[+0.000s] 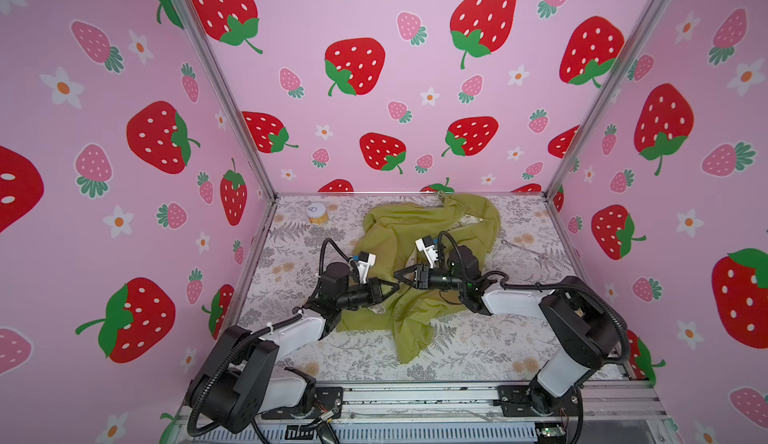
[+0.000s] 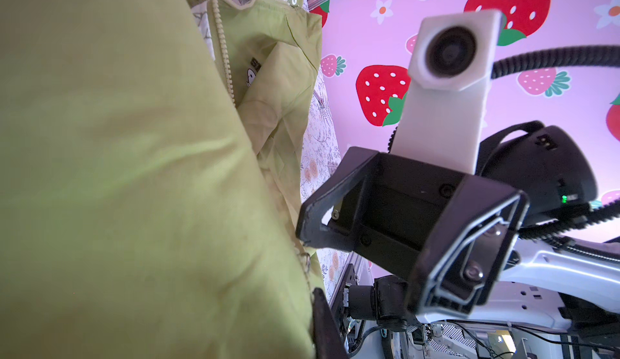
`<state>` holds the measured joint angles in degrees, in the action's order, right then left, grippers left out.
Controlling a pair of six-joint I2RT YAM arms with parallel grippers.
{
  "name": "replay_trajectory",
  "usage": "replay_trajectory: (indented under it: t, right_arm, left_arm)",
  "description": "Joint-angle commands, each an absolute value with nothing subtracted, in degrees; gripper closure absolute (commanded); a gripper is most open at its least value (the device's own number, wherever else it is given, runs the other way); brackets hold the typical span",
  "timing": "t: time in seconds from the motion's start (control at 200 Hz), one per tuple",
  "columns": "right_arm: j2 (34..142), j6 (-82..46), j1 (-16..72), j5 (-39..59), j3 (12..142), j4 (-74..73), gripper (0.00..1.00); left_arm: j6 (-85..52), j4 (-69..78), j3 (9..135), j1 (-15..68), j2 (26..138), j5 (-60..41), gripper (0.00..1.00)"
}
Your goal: Zip up the jacket
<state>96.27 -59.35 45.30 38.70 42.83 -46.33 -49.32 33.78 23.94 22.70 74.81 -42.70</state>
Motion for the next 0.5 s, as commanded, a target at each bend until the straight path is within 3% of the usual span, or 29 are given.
replay_trajectory:
  t: [0.0,0.265,0.495]
  right_arm:
    - [96.5,-60.1,45.0,39.0,41.5,-48.5,0.53]
    - [95.8,-59.9,45.1,39.1,40.5,-49.3,0.53]
    - [95.2,-60.5,45.4,39.7,40.0,-51.1,0.59]
  left_arm:
    - [-49.5,36.7,26.3,22.5,74.3,-44.7,1.0]
    - [-49.5,36.1,26.5,22.4,74.0,-44.6,1.0]
    - [-49.4,35.7,26.7,22.4,74.1,-44.6,1.0]
